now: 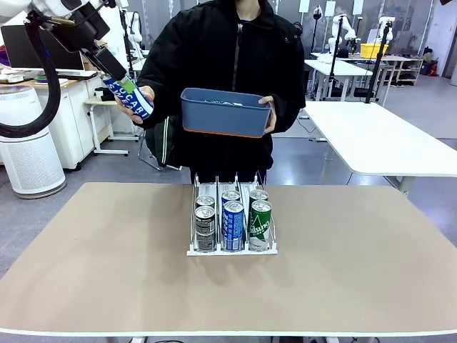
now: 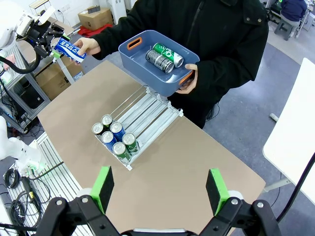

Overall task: Fill the beverage cans into the dispenser.
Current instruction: Pick up the Ionic drink handed by the human.

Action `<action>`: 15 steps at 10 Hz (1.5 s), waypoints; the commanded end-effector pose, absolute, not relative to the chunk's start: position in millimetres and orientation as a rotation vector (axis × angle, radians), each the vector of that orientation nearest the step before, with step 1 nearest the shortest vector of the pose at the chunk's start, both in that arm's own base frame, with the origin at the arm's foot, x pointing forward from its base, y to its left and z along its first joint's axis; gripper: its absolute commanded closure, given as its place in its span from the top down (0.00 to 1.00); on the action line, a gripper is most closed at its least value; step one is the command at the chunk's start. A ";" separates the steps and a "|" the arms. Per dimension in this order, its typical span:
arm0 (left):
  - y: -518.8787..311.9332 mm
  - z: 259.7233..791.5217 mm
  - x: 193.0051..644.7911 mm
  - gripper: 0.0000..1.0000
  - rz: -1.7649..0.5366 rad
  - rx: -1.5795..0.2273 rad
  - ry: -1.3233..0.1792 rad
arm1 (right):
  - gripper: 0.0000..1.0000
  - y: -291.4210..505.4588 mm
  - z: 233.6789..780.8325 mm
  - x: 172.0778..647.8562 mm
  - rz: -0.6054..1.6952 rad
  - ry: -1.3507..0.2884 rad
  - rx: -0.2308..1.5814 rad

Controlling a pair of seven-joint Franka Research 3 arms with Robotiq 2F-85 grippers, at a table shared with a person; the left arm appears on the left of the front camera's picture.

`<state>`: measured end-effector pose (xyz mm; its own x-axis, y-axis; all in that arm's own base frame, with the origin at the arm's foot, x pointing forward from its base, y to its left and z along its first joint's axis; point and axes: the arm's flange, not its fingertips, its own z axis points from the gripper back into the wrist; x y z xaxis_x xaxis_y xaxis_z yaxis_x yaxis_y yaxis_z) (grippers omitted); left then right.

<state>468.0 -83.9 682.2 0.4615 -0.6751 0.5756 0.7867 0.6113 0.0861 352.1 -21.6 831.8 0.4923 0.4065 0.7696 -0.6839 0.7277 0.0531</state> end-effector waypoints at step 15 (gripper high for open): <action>-83.5 682.0 471.1 0.00 -0.906 -0.191 -0.605 | 1.00 -19.6 831.0 353.0 0.677 -0.820 0.387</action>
